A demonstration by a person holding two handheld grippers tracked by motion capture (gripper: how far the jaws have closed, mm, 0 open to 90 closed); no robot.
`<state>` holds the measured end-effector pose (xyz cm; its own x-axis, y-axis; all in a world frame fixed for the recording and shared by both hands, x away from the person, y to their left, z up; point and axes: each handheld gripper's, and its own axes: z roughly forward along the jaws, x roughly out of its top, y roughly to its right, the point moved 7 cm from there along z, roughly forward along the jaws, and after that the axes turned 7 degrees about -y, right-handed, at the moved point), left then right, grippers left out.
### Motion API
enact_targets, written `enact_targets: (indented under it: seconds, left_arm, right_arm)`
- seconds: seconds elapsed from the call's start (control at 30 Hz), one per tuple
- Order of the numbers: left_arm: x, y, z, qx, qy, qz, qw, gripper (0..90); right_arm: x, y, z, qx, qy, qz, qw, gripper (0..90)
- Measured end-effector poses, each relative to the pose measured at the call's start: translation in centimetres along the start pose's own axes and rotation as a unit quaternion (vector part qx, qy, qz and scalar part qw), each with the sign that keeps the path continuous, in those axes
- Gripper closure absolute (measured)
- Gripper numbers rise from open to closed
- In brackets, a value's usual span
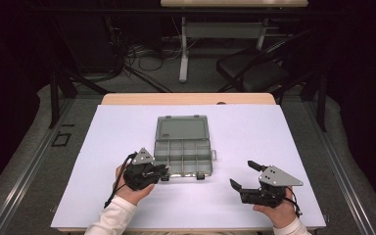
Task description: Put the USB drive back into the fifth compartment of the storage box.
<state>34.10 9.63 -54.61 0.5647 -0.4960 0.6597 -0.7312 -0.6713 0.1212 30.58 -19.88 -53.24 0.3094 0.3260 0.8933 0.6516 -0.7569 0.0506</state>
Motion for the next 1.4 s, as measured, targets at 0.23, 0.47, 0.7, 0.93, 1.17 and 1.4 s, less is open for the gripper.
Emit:
enact_targets:
  seconds: [0.23,0.47,0.7,0.93,1.17,1.4]
  left_arm:
    - [-0.1,-0.6,0.1,0.009,0.0,0.001,1.0,79.0]
    - [0.0,-1.0,0.2,0.018,0.0,0.002,0.9998,79.0]
    - [0.0,-1.5,0.6,0.026,-0.003,0.003,0.9997,79.1]
    - [0.0,-2.2,1.1,0.034,-0.008,0.004,0.9994,79.1]
    - [-0.1,-3.1,1.5,0.038,-0.01,-0.005,0.9992,79.1]
    - [-0.2,-3.7,2.0,0.042,-0.012,-0.009,0.999,79.1]
  right_arm:
    - [0.0,0.0,0.0,0.001,0.001,-0.001,1.0,14.6]
    - [0.0,0.0,0.0,0.002,0.0,-0.002,1.0,14.6]
    - [-0.1,0.0,0.1,0.002,-0.002,-0.001,1.0,14.6]
    - [-0.1,0.0,0.1,0.003,-0.003,-0.001,1.0,14.6]
    - [-0.2,0.0,0.1,0.003,-0.005,-0.001,1.0,14.6]
    - [-0.2,-0.1,0.1,0.004,-0.006,-0.001,1.0,14.7]
